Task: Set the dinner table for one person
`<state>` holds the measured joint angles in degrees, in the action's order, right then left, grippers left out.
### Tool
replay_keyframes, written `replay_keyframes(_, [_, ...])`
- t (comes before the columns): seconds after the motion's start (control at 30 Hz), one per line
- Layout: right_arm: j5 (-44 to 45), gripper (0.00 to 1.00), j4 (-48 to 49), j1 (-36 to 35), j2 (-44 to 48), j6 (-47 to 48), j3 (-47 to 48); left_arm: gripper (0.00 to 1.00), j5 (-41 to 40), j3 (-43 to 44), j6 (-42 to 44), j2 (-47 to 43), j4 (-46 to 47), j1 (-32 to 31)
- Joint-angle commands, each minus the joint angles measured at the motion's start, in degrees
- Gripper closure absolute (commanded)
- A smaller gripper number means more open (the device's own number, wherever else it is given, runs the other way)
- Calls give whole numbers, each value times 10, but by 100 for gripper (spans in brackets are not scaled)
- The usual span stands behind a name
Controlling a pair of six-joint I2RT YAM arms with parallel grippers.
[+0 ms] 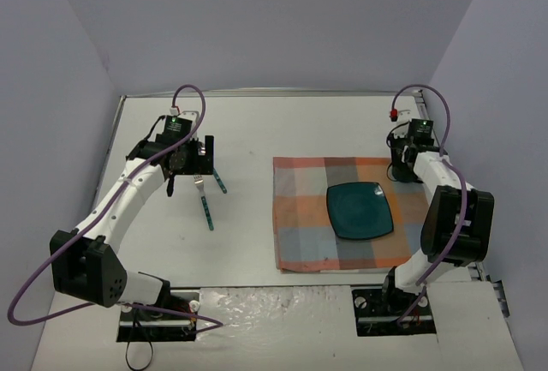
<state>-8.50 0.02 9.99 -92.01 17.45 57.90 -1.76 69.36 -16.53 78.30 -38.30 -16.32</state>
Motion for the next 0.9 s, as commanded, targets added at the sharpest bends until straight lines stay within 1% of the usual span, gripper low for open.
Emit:
replay_keyframes(0.0, [-10, 100, 79, 8, 31, 16, -14, 3, -4, 7, 6, -21, 15, 4])
replay_keyframes(0.1, [-13, 100, 93, 13, 34, 13, -31, 3, -3, 7, 5, -19, 17, 5])
replay_keyframes(0.17, [-11, 94, 101, 14, 36, 11, -40, 3, 0, 7, 4, -18, 16, 4])
replay_keyframes(0.23, [-6, 81, 102, 14, 39, 7, -45, 3, -1, 7, 3, -16, 15, 5])
replay_keyframes(0.33, [2, 65, 100, 15, 50, -1, -46, 3, -4, 6, 0, -15, 15, 5])
replay_keyframes(0.37, [5, 57, 99, 15, 58, -4, -46, 3, -5, 6, -1, -14, 14, 5])
replay_keyframes(0.43, [8, 39, 96, 15, 78, -12, -41, 3, -6, 6, -4, -12, 14, 5])
replay_keyframes(0.47, [10, 32, 93, 15, 87, -16, -38, 3, -5, 6, -5, -11, 14, 5])
replay_keyframes(0.6, [15, 14, 86, 10, 157, -49, -19, 3, -10, 5, -8, -4, 13, 5])
replay_keyframes(0.67, [18, 5, 85, 2, 192, -81, -11, 3, -14, 4, -12, 0, 13, 6])
replay_keyframes(0.73, [19, 1, 83, -5, 212, -113, -2, 3, -16, 3, -17, 5, 14, 7])
replay_keyframes(0.87, [27, 0, 82, -45, 263, -207, 10, 3, -25, 2, -27, 29, 13, 9])
